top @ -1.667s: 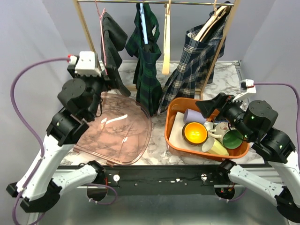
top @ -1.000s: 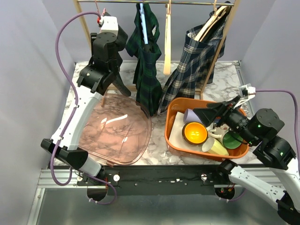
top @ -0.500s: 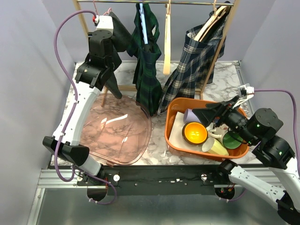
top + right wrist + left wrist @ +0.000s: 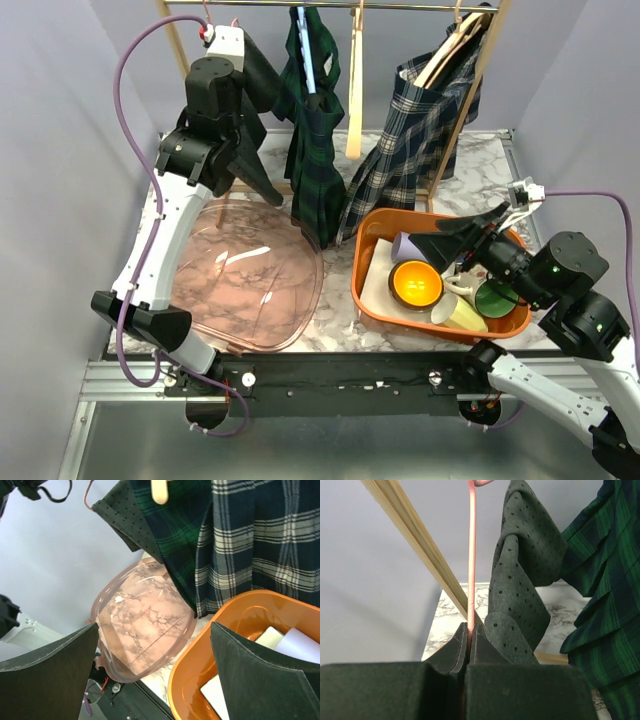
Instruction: Remove the skirt from the hanger
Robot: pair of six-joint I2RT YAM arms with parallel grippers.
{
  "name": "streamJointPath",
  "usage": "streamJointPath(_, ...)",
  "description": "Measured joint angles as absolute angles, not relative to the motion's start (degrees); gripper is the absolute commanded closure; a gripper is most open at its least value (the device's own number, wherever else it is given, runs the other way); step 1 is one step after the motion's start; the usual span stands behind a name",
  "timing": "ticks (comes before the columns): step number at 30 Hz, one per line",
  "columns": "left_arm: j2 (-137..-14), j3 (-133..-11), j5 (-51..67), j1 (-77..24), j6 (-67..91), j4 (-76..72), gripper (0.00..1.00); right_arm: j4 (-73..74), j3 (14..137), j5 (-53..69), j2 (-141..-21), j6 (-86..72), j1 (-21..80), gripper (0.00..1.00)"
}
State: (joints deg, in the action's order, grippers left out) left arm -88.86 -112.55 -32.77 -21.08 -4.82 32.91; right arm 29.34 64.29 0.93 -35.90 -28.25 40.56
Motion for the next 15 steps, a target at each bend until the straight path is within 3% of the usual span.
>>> streamJointPath(15, -89.3, -118.4, -30.7, -21.1, -9.5, 31.9, 1.0, 26.2, 64.3, 3.7, -34.7, -27.5, 40.6, 0.01)
